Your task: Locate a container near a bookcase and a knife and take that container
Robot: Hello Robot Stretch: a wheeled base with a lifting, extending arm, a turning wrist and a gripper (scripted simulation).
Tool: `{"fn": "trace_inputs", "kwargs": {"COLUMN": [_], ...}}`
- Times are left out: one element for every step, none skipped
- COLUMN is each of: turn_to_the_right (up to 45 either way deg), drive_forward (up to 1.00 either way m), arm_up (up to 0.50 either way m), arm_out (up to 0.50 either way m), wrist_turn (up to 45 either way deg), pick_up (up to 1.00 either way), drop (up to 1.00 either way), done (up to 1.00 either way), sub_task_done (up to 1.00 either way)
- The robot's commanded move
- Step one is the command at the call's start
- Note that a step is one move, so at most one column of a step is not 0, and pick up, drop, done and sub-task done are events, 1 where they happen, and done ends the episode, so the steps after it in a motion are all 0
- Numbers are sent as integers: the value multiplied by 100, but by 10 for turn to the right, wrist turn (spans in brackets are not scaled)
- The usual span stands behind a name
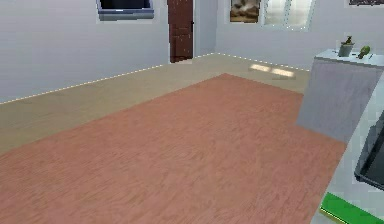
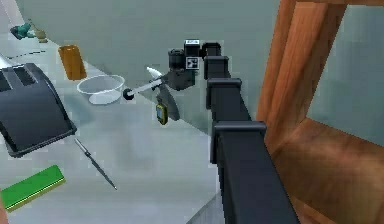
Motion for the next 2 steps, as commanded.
{"fn": "trace_inputs", "kwargs": {"turn_to_the_right": [0, 0], "drive_forward": [0, 0], "arm_up": [0, 0], "arm_out": [0, 0], "wrist_turn": [300, 0], "pick_up": [0, 100], "drop": [0, 0], "done": [0, 0], "sub_task_done": [0, 0]}}
